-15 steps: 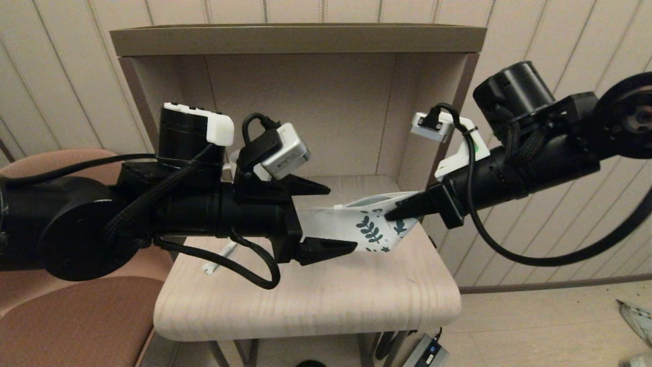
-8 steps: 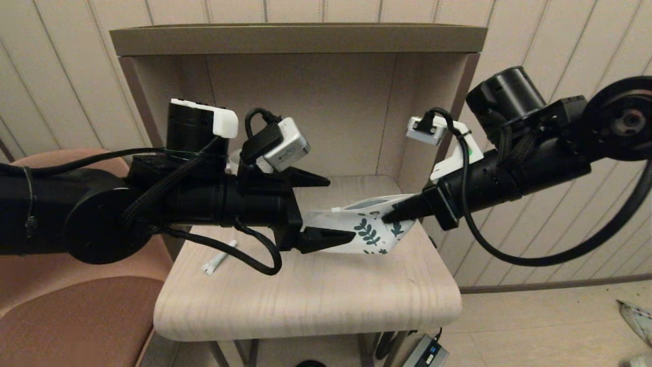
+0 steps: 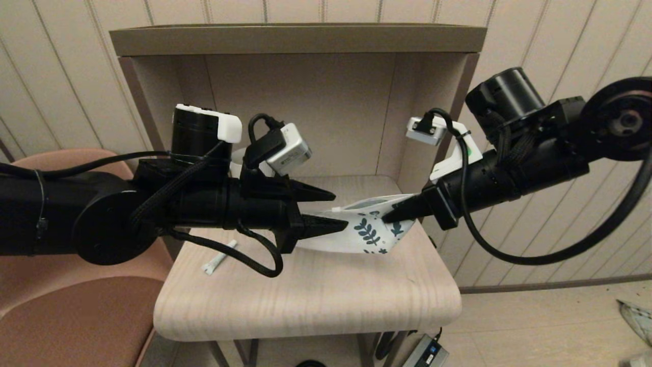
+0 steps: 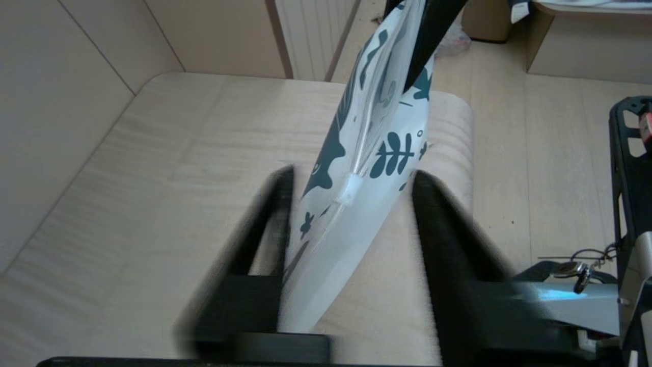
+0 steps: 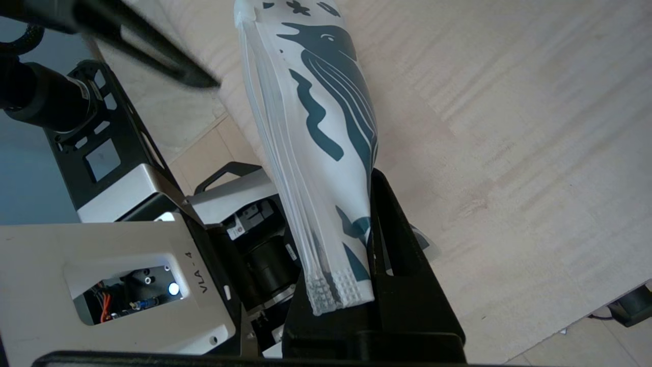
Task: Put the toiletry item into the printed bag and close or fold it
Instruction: Open the storage bag
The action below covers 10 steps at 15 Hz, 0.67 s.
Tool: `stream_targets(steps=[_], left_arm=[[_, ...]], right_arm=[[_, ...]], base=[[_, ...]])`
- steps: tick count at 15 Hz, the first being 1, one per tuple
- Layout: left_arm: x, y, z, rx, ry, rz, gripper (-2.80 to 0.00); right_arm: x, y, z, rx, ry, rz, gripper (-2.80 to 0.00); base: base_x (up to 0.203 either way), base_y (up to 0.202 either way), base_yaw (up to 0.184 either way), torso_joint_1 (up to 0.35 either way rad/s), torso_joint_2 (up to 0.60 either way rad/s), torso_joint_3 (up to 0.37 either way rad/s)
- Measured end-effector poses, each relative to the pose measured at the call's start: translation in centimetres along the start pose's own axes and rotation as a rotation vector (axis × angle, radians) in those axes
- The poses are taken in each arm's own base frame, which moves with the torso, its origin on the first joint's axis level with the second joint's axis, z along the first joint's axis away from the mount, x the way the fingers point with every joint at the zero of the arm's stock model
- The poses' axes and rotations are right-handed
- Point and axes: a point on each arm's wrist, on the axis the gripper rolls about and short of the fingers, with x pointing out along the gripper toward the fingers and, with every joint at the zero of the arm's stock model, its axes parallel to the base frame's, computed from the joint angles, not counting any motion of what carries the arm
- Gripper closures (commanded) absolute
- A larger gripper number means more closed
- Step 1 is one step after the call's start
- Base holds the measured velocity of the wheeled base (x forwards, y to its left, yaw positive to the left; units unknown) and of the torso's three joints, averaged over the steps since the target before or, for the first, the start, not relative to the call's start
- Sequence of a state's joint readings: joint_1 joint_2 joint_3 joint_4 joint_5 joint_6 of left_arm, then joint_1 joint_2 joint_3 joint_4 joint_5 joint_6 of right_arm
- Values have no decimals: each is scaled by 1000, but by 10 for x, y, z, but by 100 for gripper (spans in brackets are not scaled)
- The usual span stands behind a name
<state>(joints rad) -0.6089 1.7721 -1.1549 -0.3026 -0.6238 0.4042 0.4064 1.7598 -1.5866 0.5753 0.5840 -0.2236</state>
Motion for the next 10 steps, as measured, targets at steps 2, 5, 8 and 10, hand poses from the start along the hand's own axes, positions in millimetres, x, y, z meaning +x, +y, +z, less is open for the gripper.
stream_targets(steps=[2,5,8,10], left_arm=[[1,0,-2,-5,5,-3,0],[4,0,-6,-13,16,-9,0],[6,0,-9,-16,22,-12,0],[6,0,-9,-18,24,-12,0]], right_arm=[[0,0,0,-1,-1,0,0],[0,0,0,-3,-1,1,0],[0,0,1,-4,-3,0,0],[-1,1,1,-5,-5,-1,0]], base=[[0,0,0,0,0,0],[0,0,0,0,0,0],[0,0,0,0,0,0],[0,0,0,0,0,0]])
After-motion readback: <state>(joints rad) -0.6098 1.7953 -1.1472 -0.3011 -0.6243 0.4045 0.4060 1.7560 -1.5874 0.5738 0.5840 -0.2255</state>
